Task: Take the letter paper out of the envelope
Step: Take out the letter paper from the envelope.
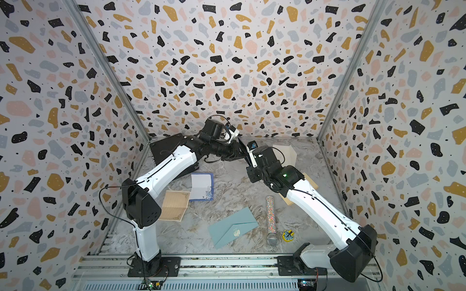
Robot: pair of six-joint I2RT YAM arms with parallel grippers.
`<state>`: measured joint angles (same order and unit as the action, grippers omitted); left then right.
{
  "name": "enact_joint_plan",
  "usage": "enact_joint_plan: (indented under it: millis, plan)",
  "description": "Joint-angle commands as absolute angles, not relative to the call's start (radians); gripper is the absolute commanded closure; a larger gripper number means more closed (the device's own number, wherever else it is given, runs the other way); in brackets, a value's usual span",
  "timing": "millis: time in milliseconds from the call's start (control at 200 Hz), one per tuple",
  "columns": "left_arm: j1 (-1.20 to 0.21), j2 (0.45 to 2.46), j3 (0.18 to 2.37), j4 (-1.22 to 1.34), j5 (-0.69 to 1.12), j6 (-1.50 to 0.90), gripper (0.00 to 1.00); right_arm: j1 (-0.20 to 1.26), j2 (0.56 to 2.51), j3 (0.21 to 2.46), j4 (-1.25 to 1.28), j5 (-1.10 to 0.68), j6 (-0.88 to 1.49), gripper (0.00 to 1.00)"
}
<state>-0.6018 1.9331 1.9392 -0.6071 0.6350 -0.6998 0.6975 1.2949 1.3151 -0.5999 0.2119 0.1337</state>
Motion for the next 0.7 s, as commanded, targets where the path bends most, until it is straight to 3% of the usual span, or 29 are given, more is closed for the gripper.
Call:
enact_joint_plan:
  millis: [0,395,511,616,696]
  plan:
    - [-0.601,1.952,1.969,-0.678,0.579,-0.668,0.70,0.721,1.279,1.368,-0.597,0.316,0.094,1.00]
    - [-0.601,1.966,1.994,-0.723,0.564,-0.648,0.78,0.791,1.289,1.369,-0.576,0.401,0.048,1.00]
    - [-0.601,1.970,2.005,-0.725,0.566,-0.646,0.85,0.797,1.294,1.370,-0.576,0.408,0.042,1.00]
    - [-0.601,1.970,2.011,-0.723,0.569,-0.645,1.00,0.799,1.299,1.369,-0.586,0.417,0.037,1.00]
    - [-0.601,1.964,2.016,-0.712,0.581,-0.649,1.00,0.798,1.300,1.359,-0.586,0.431,0.034,1.00]
